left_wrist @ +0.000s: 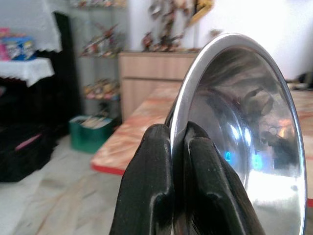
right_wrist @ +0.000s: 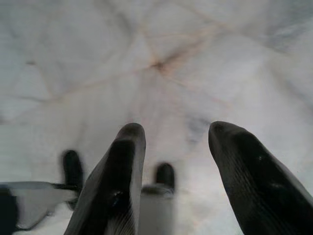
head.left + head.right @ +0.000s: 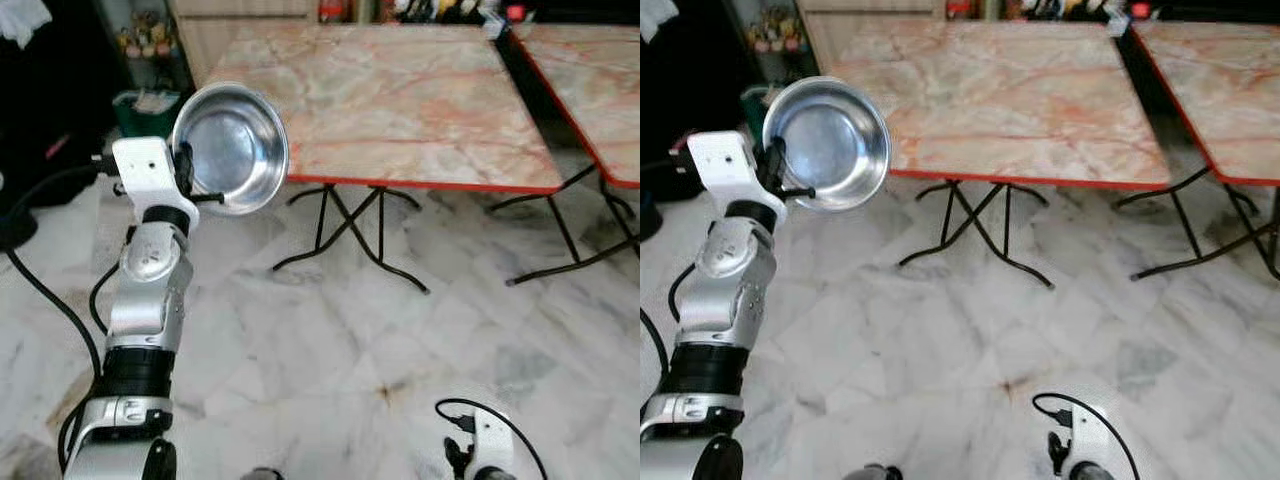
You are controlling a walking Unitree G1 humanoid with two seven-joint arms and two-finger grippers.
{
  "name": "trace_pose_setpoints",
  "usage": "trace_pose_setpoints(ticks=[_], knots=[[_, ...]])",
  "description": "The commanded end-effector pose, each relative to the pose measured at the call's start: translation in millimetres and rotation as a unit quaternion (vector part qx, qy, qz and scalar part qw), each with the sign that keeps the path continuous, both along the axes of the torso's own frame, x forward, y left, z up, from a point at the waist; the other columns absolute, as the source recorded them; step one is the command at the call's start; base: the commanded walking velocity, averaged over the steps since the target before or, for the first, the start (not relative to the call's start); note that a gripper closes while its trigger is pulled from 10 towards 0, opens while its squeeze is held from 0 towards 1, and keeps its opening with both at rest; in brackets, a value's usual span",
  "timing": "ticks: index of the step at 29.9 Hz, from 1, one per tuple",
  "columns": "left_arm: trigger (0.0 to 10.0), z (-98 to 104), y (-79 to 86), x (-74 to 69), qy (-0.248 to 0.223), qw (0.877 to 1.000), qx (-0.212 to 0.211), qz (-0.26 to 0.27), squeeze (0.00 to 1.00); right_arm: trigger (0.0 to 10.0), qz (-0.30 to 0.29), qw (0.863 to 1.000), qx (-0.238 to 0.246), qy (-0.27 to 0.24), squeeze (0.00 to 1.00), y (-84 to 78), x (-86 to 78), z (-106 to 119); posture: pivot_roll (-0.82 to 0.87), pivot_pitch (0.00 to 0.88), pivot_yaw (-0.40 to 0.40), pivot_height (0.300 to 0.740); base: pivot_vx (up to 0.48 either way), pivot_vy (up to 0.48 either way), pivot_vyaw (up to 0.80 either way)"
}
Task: Setting the table
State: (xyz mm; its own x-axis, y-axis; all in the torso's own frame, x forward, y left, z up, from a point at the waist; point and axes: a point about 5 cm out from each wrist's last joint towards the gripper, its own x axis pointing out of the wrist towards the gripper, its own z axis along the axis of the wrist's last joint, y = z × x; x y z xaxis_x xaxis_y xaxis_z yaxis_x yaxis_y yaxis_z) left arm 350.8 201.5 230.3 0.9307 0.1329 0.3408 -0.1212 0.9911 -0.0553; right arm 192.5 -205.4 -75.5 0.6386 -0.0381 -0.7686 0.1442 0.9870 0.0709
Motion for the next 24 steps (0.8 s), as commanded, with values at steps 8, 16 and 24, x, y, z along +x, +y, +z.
trace_pose_setpoints(ticks=[8, 16, 24], knots=[[10.0, 10.7, -7.8, 0.6, -0.018, 1.0, 0.004, -0.01, 0.0, 10.0, -0.005, 1.0, -0.001, 0.016, 0.0, -2.6, -9.0, -4.3, 0.05, 0.143, 0.021, 0.74, 0.384, 0.0, -0.15], [10.0, 10.2, -7.7, 0.2, -0.018, 1.0, 0.004, -0.01, 0.0, 10.0, -0.002, 1.0, -0.003, 0.02, 0.0, -2.6, -9.5, -4.7, 0.05, 0.135, 0.023, 0.74, 0.382, 0.0, 0.0], [10.0, 9.4, -11.2, 0.8, -0.017, 1.0, 0.003, -0.017, 0.0, 10.0, -0.001, 1.0, -0.005, 0.023, 0.0, -2.6, -10.6, -5.3, 0.05, 0.124, 0.025, 0.74, 0.383, 0.0, 0.0]])
